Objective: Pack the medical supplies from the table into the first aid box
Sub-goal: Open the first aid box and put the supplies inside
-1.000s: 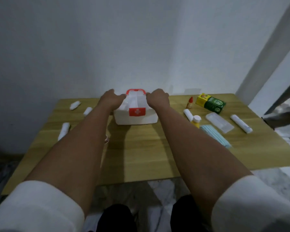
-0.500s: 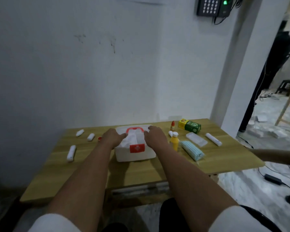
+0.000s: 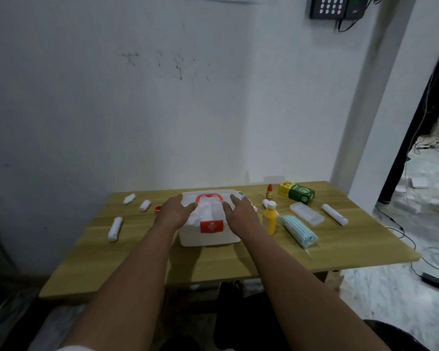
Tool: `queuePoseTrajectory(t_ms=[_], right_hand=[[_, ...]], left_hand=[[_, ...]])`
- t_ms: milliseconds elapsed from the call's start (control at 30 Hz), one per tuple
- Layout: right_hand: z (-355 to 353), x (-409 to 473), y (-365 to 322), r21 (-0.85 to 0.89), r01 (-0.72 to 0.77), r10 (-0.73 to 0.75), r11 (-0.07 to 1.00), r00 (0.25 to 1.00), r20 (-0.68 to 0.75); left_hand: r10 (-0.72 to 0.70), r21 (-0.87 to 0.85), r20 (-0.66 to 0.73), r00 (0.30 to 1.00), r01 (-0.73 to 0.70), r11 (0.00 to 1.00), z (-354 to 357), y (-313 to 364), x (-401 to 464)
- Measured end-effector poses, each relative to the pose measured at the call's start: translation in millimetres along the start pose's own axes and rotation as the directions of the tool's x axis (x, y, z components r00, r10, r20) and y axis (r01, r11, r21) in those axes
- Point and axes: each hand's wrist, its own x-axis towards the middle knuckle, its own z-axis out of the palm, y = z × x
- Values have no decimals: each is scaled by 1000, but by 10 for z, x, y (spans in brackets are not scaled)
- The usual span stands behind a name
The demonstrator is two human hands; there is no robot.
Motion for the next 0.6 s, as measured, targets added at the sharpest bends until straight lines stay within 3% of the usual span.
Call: queuePoseTrajectory(t_ms=[167,367,500,600], right_hand=[[-51,45,-12,-36,34,-34,999,999,11],[-71,-111,-100,-217,306,-334,927,937,-107],[-32,-233,34,-227,366,-375,903,927,4],[-16,-218,107,-391,433,-432,812,897,95]], left_hand=[[9,-16,-12,1000,-9,1000,1,6,-8],[16,-15,-16,1000,-16,1000,-19,10,-70],[14,-19,-13,1000,-15,1000,-26,5,-66],[11,-20,-11,1000,-12,1000,-31,-3,-58]])
